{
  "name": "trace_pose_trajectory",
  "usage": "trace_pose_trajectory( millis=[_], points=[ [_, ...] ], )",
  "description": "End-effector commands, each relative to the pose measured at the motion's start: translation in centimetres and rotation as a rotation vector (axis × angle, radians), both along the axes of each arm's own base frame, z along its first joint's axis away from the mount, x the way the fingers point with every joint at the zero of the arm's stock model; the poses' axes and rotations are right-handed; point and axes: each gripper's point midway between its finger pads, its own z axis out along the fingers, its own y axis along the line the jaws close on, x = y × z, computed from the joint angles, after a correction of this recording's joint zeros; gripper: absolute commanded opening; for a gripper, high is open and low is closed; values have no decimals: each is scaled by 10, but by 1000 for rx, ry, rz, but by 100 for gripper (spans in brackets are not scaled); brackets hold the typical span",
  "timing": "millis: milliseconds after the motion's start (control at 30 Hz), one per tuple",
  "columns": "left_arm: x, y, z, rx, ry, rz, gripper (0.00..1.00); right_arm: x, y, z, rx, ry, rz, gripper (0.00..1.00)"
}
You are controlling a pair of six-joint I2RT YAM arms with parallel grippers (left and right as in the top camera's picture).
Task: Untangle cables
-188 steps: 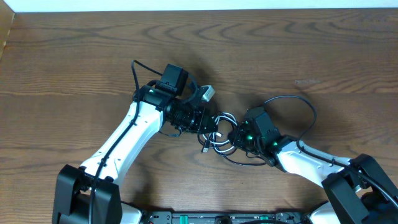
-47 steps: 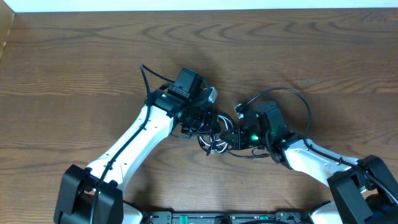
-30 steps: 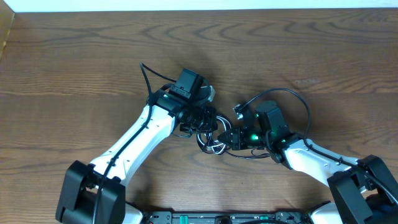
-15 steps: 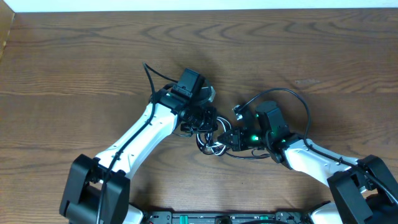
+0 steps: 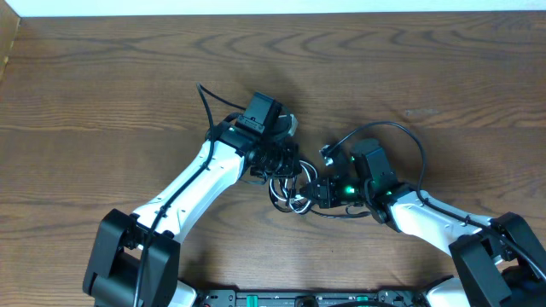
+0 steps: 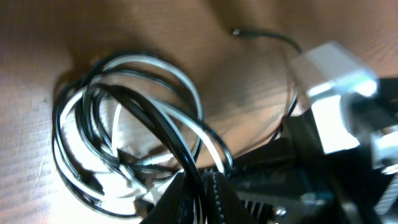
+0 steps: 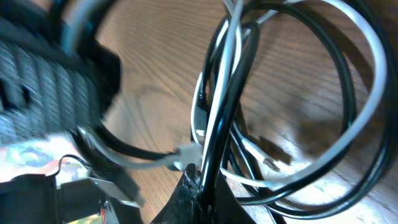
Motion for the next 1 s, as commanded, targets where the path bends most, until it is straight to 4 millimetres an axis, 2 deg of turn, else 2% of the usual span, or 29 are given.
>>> trace_pose_trajectory(
  millis=[0, 267, 467, 500, 667, 833, 867, 967],
  points=[
    [8, 2, -6, 23, -28, 11, 12, 0, -1, 0, -17, -28, 7, 1],
    [19, 2, -4, 31, -80, 26, 12, 5, -10, -11, -90, -31, -39, 1],
    [26, 0, -2, 23, -109, 31, 17, 7, -16, -17, -131, -30, -68, 1],
    [27, 1, -2, 27, -117, 34, 24, 8, -18, -19, -141, -28, -74, 1],
    [35, 8, -5, 71, -142, 67, 34, 10, -33, -33, -234, 13, -156, 1],
    [33, 10, -6, 82, -136, 71, 53, 13, -47, -43, -305, 48, -237, 1],
    [32, 13, -8, 95, -123, 79, 54, 13, -47, -43, -306, 48, -237, 1],
    [23, 47, -23, 224, -2, 255, 55, 13, -49, -44, -312, 51, -243, 1]
  ],
)
